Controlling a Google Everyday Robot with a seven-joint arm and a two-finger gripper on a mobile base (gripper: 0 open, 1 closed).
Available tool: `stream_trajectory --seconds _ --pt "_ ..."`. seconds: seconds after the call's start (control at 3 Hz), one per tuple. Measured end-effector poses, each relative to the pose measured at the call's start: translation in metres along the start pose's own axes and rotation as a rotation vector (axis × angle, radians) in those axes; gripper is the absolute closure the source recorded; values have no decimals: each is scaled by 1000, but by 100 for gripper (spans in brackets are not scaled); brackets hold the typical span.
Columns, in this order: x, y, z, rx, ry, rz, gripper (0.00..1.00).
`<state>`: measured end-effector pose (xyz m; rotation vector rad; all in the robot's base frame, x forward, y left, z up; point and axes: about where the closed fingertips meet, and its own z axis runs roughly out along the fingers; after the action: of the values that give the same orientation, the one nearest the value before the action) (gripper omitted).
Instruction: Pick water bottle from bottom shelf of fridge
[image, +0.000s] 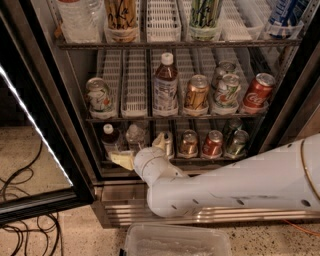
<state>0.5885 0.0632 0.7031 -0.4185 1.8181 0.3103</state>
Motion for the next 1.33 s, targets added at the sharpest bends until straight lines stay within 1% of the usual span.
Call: stream_trajectory --seconds 0.33,0.67,1.0,1.33 --pt "-9 19 7 -19 -27 -33 0" --pt "-9 19 7 -19 -27 -33 0" --pt "5 23 12 -14 -25 -23 0" --pt "18 27 17 12 -35 -26 3"
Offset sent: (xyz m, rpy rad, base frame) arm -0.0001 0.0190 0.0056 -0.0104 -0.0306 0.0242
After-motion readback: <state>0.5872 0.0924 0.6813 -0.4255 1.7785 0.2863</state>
